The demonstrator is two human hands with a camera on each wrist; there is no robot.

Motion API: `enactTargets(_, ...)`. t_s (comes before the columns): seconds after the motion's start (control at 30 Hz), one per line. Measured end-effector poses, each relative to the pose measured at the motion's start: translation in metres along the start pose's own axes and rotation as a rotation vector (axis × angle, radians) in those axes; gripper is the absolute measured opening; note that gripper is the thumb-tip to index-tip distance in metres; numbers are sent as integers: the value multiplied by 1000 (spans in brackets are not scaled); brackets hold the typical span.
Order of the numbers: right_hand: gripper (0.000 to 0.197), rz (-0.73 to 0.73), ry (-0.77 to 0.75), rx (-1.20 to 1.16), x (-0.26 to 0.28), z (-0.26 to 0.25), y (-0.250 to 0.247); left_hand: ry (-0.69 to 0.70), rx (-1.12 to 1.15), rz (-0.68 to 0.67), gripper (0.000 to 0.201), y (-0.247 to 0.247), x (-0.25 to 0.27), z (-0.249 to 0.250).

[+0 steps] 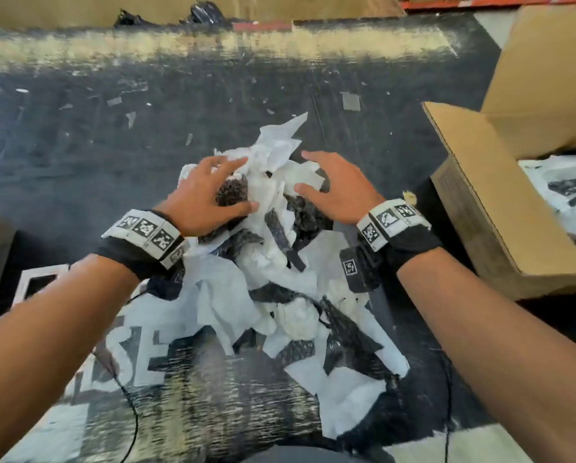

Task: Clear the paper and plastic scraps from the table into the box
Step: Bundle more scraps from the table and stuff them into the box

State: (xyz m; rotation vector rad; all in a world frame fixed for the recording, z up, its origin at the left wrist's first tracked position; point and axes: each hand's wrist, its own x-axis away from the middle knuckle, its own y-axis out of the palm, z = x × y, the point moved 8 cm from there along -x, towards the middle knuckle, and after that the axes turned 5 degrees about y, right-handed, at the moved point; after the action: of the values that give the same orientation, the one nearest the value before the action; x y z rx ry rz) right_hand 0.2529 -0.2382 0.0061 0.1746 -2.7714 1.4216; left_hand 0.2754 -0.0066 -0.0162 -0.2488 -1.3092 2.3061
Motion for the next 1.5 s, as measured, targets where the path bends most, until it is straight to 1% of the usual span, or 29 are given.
enactTargets(0.03,78,-21,-10,-10,20,2,-1,0,-9,-6,102,7,20,6)
enactTargets(0.1,103,-113,-13,7,62,6,4,-19,-50,-37,111,27,56,16)
enactTargets(0.17,130,-236,-11,115,105,13,16,-75,-131,-110,122,50,82,13)
enactTargets(0.2,141,-297,-22,195,124,18,25,-110,-159,-160,127,62,91,8)
enactTargets(0.27,155,-416,-73,380,158,34,50,-146,-181,-265,135,82,103,-2)
enactTargets(0.33,161,-517,-104,507,184,50,76,-127,-205,-320,137,97,108,-6)
enactTargets(0.37,162,-537,-110,528,192,56,85,-111,-225,-321,137,103,109,-6)
enactTargets(0.43,156,-522,-112,510,193,61,95,-93,-257,-298,137,110,109,-5)
enactTargets(0.5,142,-460,-106,459,180,58,98,-90,-268,-277,135,113,107,-5)
enactTargets(0.6,113,-330,-130,450,157,42,99,-95,-270,-288,132,115,105,-5)
enactTargets(0.67,98,-247,-124,430,142,30,96,-90,-269,-289,131,113,103,-5)
enactTargets(0.73,92,-215,-102,398,132,25,93,-87,-248,-280,129,110,102,-6)
enactTargets(0.8,97,-239,-105,360,129,23,85,-89,-215,-276,126,108,103,-9)
enactTargets(0.9,110,-302,-142,309,140,19,62,-81,-205,-279,124,108,102,-11)
enactTargets(0.97,126,-351,-168,308,156,16,48,-77,-205,-276,125,109,102,-10)
enactTargets(1.03,145,-440,-197,396,174,16,48,-76,-215,-273,126,110,101,-9)
enactTargets(1.13,160,-571,-241,601,198,30,79,-77,-247,-264,127,112,102,-8)
enactTargets(1.2,161,-605,-251,634,202,42,96,-82,-243,-259,124,113,102,-7)
enactTargets(1.23,157,-589,-251,615,197,46,99,-85,-239,-254,123,113,102,-7)
enactTargets(1.37,134,-457,-244,525,163,43,89,-83,-241,-229,121,114,104,-6)
enactTargets(1.43,133,-424,-226,448,155,36,79,-78,-236,-223,120,115,104,-7)
enactTargets(1.5,137,-391,-205,373,157,30,61,-75,-227,-219,119,116,104,-8)
